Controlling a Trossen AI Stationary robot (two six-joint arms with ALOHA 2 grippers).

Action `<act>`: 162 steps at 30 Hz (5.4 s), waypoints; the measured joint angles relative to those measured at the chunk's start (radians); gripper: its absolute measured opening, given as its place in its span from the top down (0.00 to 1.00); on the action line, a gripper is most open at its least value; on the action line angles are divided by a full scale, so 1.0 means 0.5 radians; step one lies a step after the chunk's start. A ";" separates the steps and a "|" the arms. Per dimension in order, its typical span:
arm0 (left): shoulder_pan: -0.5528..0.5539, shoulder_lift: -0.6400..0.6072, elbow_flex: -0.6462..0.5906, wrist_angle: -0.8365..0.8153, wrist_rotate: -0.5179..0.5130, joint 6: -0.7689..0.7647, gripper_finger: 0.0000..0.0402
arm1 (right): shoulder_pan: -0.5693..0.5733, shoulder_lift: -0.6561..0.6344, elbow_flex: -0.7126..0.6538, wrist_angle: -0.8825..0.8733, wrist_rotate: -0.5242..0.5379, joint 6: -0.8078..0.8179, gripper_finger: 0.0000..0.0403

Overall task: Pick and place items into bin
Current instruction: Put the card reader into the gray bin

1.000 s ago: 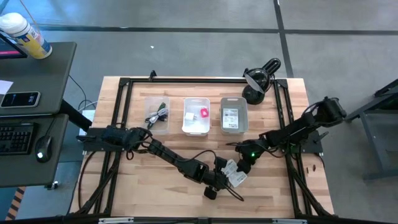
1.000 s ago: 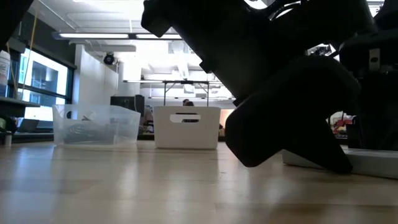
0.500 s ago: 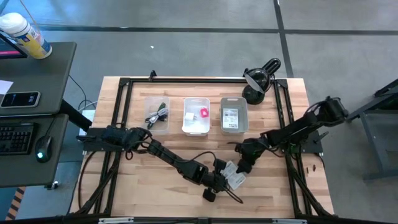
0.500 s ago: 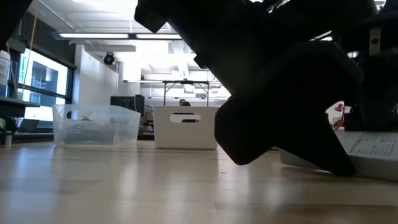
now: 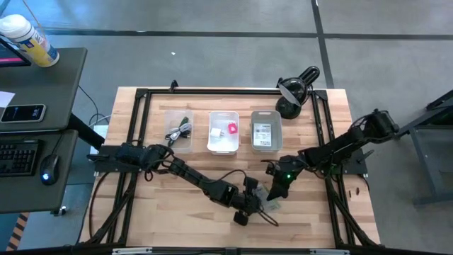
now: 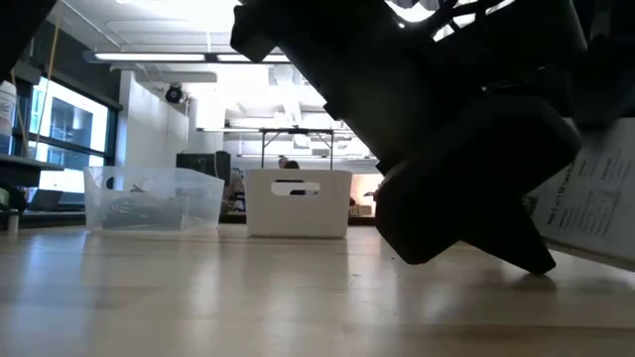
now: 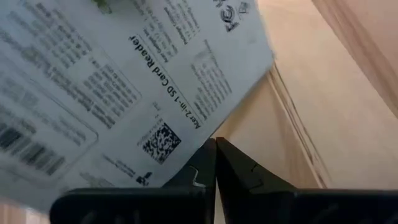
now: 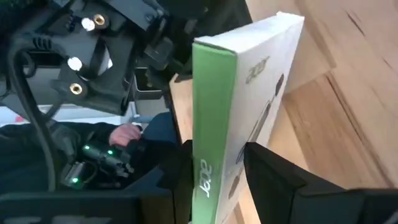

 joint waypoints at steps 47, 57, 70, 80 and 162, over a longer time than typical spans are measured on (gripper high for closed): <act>-0.067 -0.171 0.060 -0.530 0.071 0.002 1.00 | -0.002 -0.005 -0.011 -0.245 0.133 -0.106 0.85; -0.070 -0.236 0.060 -0.680 0.021 0.002 1.00 | -0.002 -0.007 -0.014 -0.188 0.114 -0.108 0.86; -0.095 -0.331 0.060 -1.213 0.003 -0.069 1.00 | -0.004 -0.007 -0.014 0.066 0.096 -0.104 0.85; -0.152 -0.402 0.060 -1.694 -0.143 -0.199 1.00 | -0.073 -0.132 -0.014 0.268 0.093 -0.112 0.85; -0.327 -0.758 0.060 -1.576 -1.032 -0.518 1.00 | -1.174 -1.013 -0.011 -0.990 1.035 -0.703 0.86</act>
